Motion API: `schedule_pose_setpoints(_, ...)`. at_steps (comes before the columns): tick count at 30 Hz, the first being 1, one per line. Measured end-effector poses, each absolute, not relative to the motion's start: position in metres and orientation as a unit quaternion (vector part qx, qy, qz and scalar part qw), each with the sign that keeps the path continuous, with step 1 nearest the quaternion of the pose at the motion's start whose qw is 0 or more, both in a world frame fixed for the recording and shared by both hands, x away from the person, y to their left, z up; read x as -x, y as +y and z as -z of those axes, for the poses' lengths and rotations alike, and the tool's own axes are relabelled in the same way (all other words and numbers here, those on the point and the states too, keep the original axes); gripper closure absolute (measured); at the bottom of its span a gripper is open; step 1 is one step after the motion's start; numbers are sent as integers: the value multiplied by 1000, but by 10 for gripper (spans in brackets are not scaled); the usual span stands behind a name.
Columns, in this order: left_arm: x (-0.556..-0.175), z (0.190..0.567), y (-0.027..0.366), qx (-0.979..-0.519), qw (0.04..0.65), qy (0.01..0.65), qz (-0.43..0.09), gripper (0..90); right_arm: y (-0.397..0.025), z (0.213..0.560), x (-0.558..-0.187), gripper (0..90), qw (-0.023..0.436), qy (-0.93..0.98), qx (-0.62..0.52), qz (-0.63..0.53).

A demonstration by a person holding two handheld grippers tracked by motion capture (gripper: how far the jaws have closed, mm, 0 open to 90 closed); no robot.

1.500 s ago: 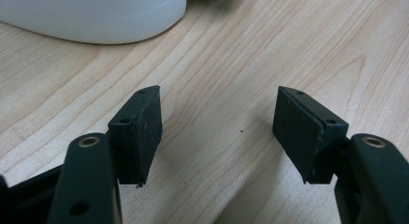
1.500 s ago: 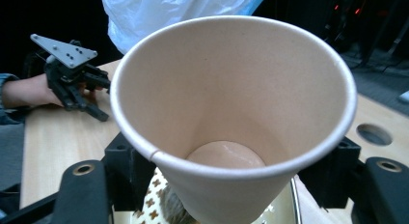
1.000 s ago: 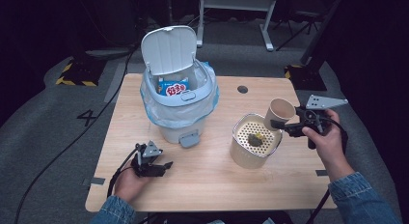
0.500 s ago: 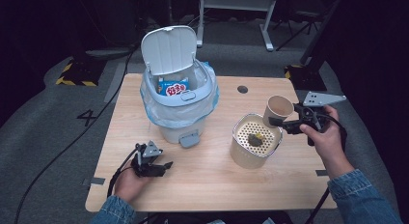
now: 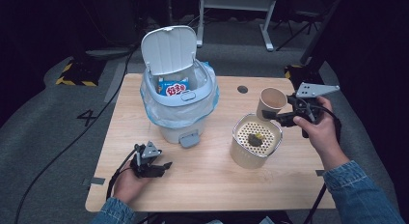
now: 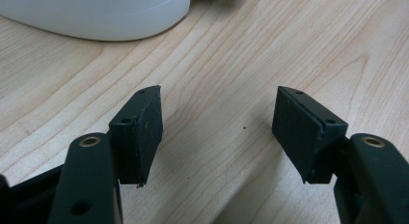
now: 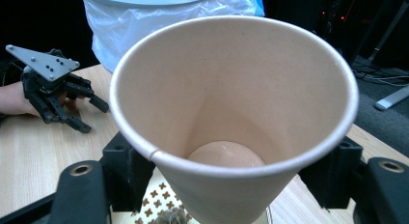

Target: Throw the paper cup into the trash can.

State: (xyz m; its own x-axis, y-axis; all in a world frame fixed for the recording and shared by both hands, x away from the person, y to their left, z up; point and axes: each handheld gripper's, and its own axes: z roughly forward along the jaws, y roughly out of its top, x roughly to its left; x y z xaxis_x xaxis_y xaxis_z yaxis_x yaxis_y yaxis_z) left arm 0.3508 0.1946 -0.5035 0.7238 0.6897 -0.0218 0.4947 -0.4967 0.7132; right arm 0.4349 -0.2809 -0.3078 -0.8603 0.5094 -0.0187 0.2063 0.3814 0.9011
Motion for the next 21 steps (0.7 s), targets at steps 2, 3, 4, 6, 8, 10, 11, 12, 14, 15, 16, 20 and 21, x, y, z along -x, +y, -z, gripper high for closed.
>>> schedule_pose_setpoints(2,-350,504,195,-854,363,348,-135,356,-279,306,-436,296,150,819,-219,-509)
schedule_pose_setpoints(3,-350,504,195,-854,363,348,-135,356,-278,305,-437,296,151,819,-218,-510)
schedule_pose_setpoints(4,-350,504,195,-854,363,348,-135,356,-277,304,-438,296,151,818,-217,-511)
schedule_pose_setpoints(6,-350,504,195,-854,363,348,-135,356,-274,301,-440,296,152,816,-217,-514)
schedule_pose_setpoints(8,-350,504,195,-854,363,348,-135,356,-270,297,-442,296,149,814,-218,-518)
schedule_pose_setpoints(10,-350,504,195,-854,363,348,-135,356,-265,292,-445,296,147,814,-216,-519)
schedule_pose_setpoints(11,-350,504,195,-853,363,348,-135,356,-263,290,-447,296,147,815,-214,-518)
schedule_pose_setpoints(12,-350,504,195,-854,363,348,-135,356,-260,287,-449,296,149,814,-214,-518)
schedule_pose_setpoints(14,-352,503,195,-855,362,345,-134,356,-254,281,-453,296,146,812,-213,-524)
schedule_pose_setpoints(15,-352,504,195,-855,363,346,-133,356,-250,278,-455,296,145,810,-213,-527)
schedule_pose_setpoints(16,-352,504,194,-854,364,346,-133,356,-246,275,-457,296,146,809,-213,-529)
schedule_pose_setpoints(20,-352,504,194,-854,363,348,-134,358,-228,264,-466,295,148,811,-206,-526)
schedule_pose_setpoints(21,-352,504,194,-854,364,348,-134,358,-224,261,-468,295,149,811,-205,-527)
